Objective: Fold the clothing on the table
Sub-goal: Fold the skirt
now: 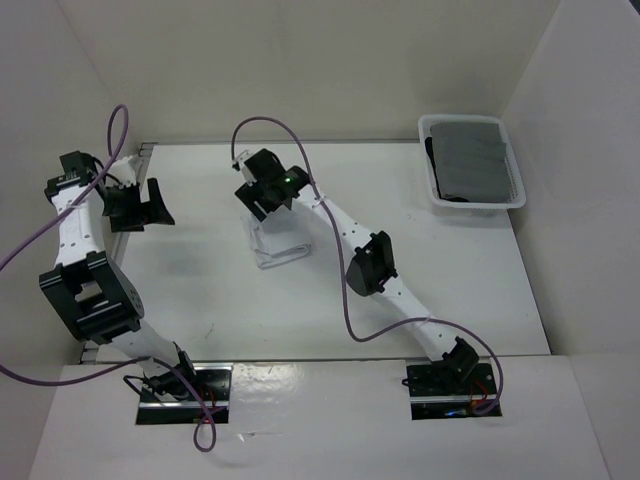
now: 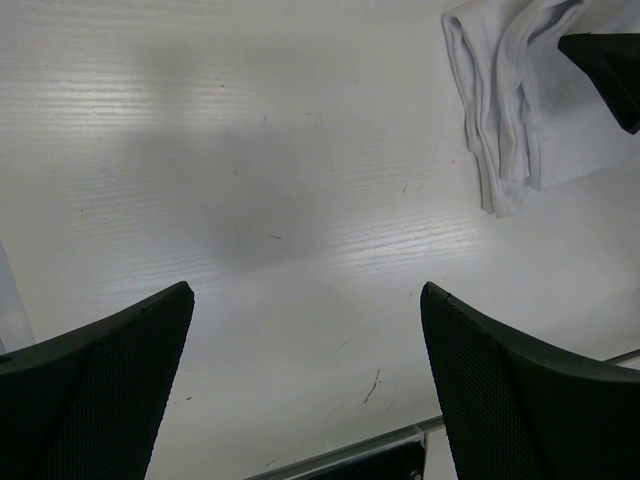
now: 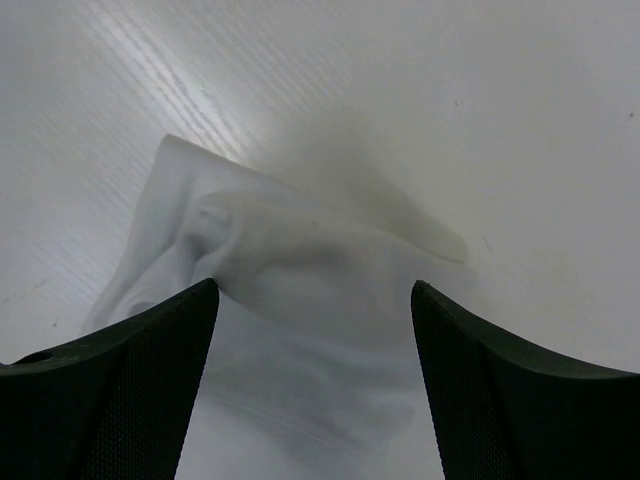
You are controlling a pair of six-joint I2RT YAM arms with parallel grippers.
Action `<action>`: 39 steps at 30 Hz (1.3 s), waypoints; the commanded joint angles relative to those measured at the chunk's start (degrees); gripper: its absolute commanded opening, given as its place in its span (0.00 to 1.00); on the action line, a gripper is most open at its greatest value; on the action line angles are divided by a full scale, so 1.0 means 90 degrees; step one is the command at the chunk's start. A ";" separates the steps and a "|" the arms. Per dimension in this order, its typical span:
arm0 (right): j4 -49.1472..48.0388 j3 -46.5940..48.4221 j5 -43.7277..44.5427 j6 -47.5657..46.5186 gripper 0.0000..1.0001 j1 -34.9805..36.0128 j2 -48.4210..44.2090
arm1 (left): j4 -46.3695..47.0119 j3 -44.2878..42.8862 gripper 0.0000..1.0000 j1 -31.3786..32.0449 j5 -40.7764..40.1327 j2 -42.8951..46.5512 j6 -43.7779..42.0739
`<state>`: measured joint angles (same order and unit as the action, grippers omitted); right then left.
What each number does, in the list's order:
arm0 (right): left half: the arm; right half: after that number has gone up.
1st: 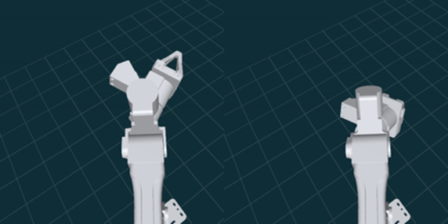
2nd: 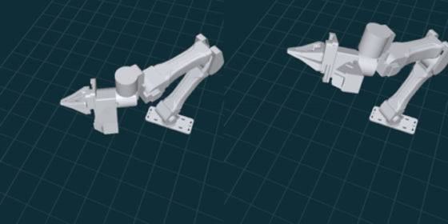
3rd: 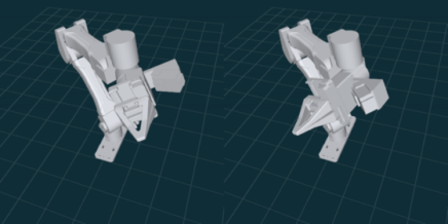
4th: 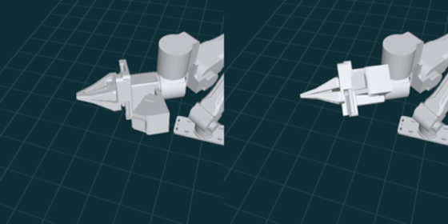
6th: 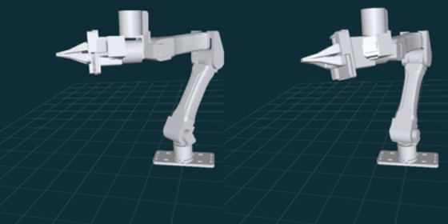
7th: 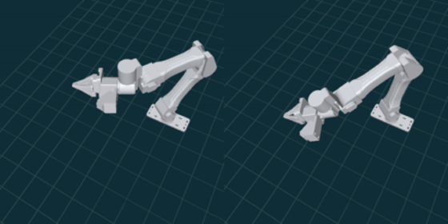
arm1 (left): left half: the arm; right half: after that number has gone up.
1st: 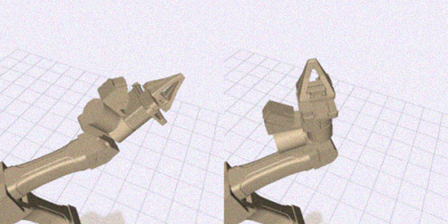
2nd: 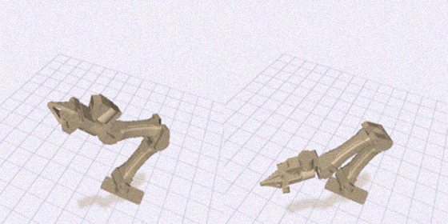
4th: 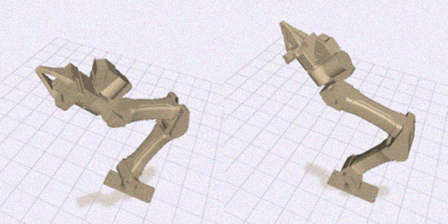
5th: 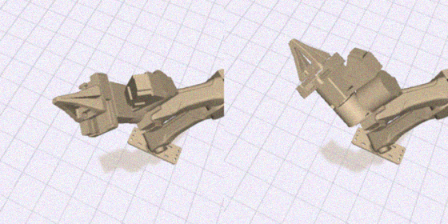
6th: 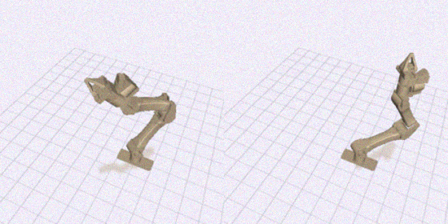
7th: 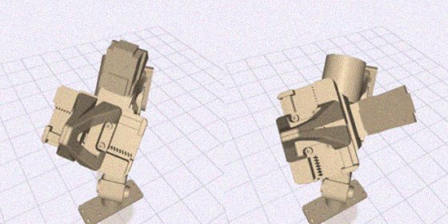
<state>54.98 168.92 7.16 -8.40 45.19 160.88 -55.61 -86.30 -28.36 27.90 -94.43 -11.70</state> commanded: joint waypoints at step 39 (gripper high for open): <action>0.0395 -0.0291 -0.1069 -0.0150 0.86 -0.0236 -0.1526 | -0.0129 0.0058 1.00 -0.0003 0.0279 0.0395 0.0021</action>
<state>58.26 167.37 -1.32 -9.08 44.73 157.64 -55.96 -83.99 -28.36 28.25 -93.71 -11.70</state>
